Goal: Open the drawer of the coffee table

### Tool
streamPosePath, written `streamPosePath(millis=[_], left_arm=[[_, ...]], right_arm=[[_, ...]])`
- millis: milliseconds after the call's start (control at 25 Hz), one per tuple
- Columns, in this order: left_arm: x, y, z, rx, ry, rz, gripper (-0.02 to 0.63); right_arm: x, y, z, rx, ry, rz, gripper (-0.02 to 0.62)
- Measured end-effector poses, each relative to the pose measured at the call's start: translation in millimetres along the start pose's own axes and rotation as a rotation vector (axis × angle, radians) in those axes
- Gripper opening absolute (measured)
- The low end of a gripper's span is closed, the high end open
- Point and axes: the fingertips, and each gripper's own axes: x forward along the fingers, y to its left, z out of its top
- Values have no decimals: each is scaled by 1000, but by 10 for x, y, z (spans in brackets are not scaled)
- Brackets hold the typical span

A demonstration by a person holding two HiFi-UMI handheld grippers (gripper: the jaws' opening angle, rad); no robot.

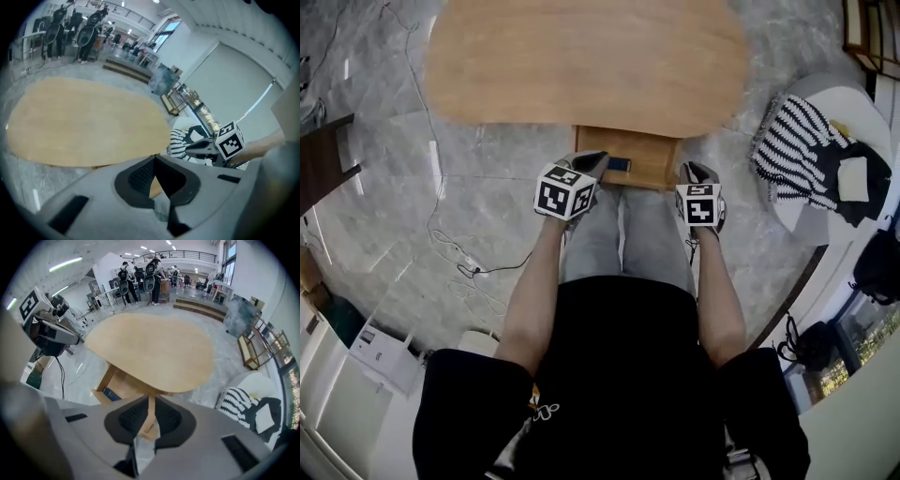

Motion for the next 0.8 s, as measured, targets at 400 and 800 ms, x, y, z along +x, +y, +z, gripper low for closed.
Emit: streamPosePath(millis=[400,800], left_arm=[[-665,-411,1291,56,-281,123,9],[-1577,-1038,2606,201,-608,185,9]], right_arm=[[-881,-85,1163,88,-313,-21,29],[-2082,-309,2363,167,-687,-4,20]])
